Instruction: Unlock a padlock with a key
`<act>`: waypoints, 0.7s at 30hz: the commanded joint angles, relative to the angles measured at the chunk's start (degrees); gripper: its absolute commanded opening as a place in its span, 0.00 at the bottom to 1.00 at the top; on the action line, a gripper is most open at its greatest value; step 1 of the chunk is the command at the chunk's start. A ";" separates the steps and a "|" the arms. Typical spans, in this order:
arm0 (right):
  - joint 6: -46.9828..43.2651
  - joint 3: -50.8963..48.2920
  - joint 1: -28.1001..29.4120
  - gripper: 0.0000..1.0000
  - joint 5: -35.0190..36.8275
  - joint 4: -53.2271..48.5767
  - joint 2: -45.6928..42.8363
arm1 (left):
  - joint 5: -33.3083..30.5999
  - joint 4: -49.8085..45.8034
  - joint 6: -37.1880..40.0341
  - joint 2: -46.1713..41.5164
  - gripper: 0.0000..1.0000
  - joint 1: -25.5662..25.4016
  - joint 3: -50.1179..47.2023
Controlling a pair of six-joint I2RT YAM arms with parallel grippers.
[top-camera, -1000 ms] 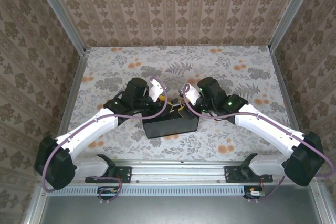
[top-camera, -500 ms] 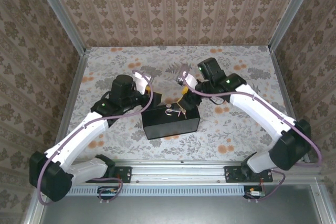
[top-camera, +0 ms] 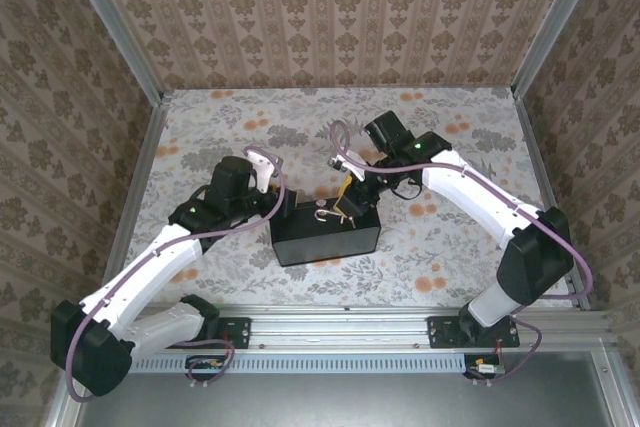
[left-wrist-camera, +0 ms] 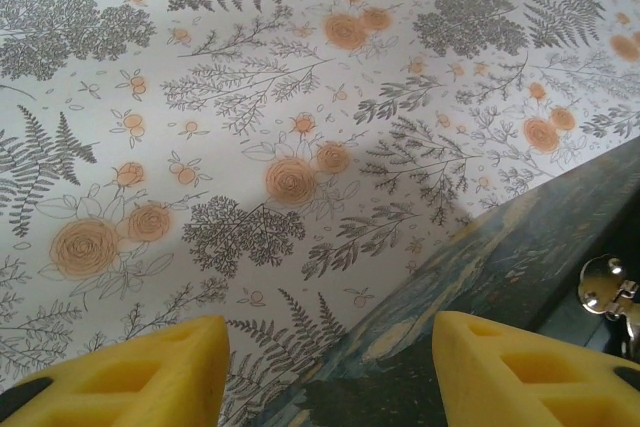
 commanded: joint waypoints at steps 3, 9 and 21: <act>1.18 -1.87 3.40 0.55 6.29 -0.11 -1.56 | -2.20 -0.90 -0.19 0.82 0.56 -0.96 -0.67; 2.14 -3.79 4.84 0.54 11.34 1.78 -1.29 | -2.52 -0.02 -0.11 0.89 0.56 -1.05 -1.46; 2.59 -7.35 8.81 0.54 23.28 5.41 -4.65 | -2.65 3.51 0.25 4.14 0.56 -1.14 -1.48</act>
